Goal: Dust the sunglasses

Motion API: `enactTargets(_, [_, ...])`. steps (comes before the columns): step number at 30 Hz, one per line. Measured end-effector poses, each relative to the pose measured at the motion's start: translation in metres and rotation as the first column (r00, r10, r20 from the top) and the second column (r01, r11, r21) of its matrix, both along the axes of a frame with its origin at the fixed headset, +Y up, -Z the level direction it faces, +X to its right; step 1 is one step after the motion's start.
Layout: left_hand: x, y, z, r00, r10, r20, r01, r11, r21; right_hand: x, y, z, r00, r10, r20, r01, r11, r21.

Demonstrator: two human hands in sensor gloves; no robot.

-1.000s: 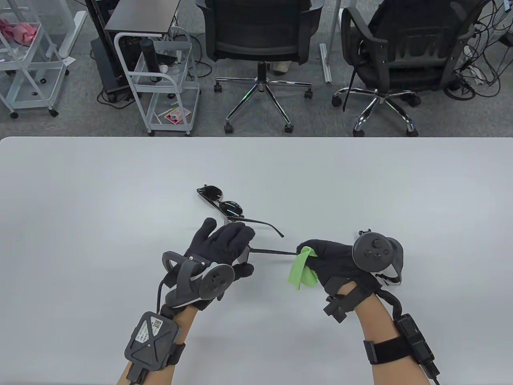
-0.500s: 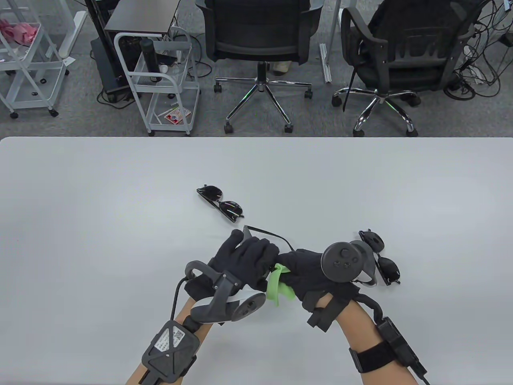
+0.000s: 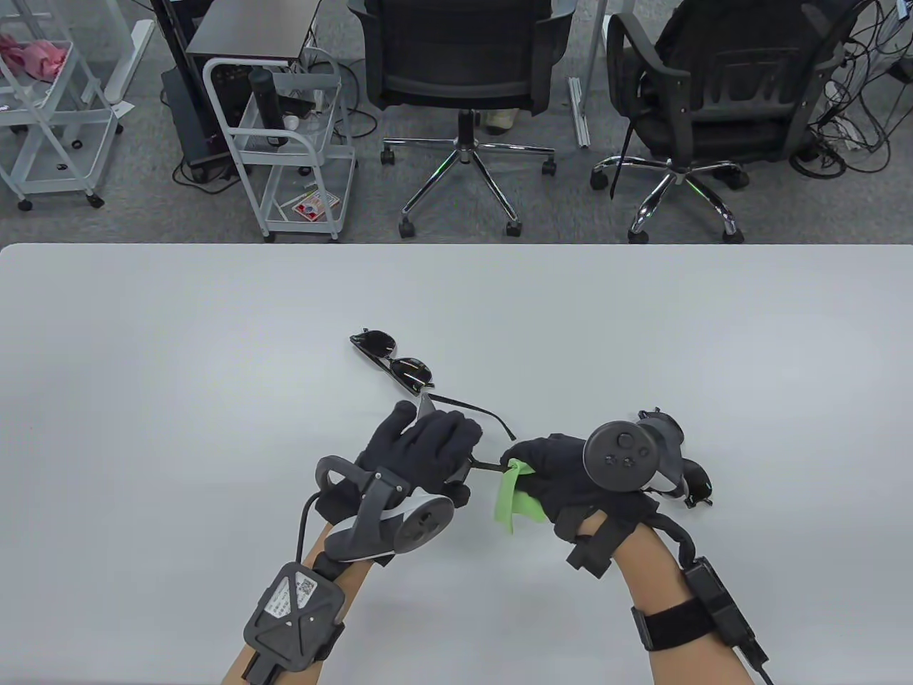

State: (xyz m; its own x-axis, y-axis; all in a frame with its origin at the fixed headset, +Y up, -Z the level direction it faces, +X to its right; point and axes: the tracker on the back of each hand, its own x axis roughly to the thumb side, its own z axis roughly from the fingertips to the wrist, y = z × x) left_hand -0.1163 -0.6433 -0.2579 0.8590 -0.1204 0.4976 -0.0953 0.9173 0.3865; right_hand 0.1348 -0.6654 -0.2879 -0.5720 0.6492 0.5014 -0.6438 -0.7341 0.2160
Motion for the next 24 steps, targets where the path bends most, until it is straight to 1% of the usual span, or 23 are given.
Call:
enactTargets(3, [-0.008,0.000,-0.004,0.999,0.050,-0.014,-0.050,0.998,-0.037,0.009,-0.001,-0.002,0.998,-0.052,0.021,0.052,0.998,-0.019])
enactTargets(6, [-0.006,-0.002,-0.006,0.998,0.062,-0.019,-0.063,0.996,-0.060,0.009,0.001,-0.002,0.998,-0.042,0.043,0.042,0.999,0.005])
enactTargets(7, [-0.007,-0.002,-0.007,0.998,0.065,-0.015,-0.066,0.994,-0.084,0.010,0.000,-0.001,0.997,-0.044,0.063,0.043,0.999,0.017])
enactTargets(8, [-0.008,-0.004,-0.009,0.997,0.078,-0.008,-0.078,0.990,-0.119,0.011,0.000,-0.001,0.995,-0.054,0.081,0.053,0.998,0.021])
enactTargets(10, [-0.012,-0.008,-0.014,0.988,0.153,-0.007,-0.150,0.958,-0.243,0.016,-0.001,0.001,0.989,-0.089,0.122,0.086,0.996,0.035])
enactTargets(11, [-0.013,-0.010,-0.016,0.984,0.178,-0.017,-0.176,0.946,-0.272,0.017,0.000,0.002,0.983,-0.110,0.145,0.103,0.993,0.055])
enactTargets(13, [-0.017,-0.013,-0.022,0.971,0.236,-0.050,-0.238,0.910,-0.340,0.021,0.005,0.006,0.965,-0.162,0.205,0.135,0.981,0.137])
enactTargets(14, [-0.019,-0.014,-0.025,0.960,0.269,-0.078,-0.278,0.880,-0.386,0.022,0.010,0.009,0.956,-0.184,0.228,0.142,0.971,0.192])
enactTargets(15, [-0.021,-0.015,-0.026,0.951,0.295,-0.096,-0.308,0.860,-0.405,0.021,0.014,0.011,0.952,-0.193,0.237,0.137,0.963,0.232])
enactTargets(16, [-0.024,-0.016,-0.028,0.932,0.340,-0.124,-0.360,0.830,-0.426,0.020,0.018,0.015,0.950,-0.195,0.246,0.122,0.951,0.284])
enactTargets(17, [-0.027,-0.018,-0.030,0.909,0.380,-0.171,-0.415,0.784,-0.461,0.017,0.023,0.019,0.951,-0.180,0.252,0.087,0.936,0.342])
enactTargets(18, [-0.029,-0.020,-0.031,0.893,0.402,-0.203,-0.449,0.756,-0.477,0.015,0.026,0.022,0.953,-0.166,0.254,0.062,0.925,0.375])
enactTargets(19, [-0.032,-0.022,-0.032,0.858,0.445,-0.256,-0.512,0.709,-0.485,0.010,0.030,0.026,0.958,-0.134,0.254,0.016,0.908,0.418])
enactTargets(20, [-0.034,-0.025,-0.033,0.835,0.467,-0.292,-0.549,0.675,-0.493,0.005,0.032,0.028,0.965,-0.098,0.241,-0.018,0.900,0.436])
enactTargets(21, [-0.036,-0.029,-0.034,0.806,0.480,-0.347,-0.591,0.615,-0.522,-0.002,0.034,0.031,0.973,-0.050,0.224,-0.058,0.889,0.454])
enactTargets(22, [-0.037,-0.031,-0.035,0.793,0.483,-0.372,-0.608,0.584,-0.538,-0.008,0.034,0.033,0.976,-0.017,0.218,-0.089,0.879,0.468])
enactTargets(24, [-0.041,-0.038,-0.036,0.736,0.521,-0.431,-0.671,0.484,-0.561,-0.025,0.034,0.039,0.973,0.085,0.217,-0.187,0.841,0.507])
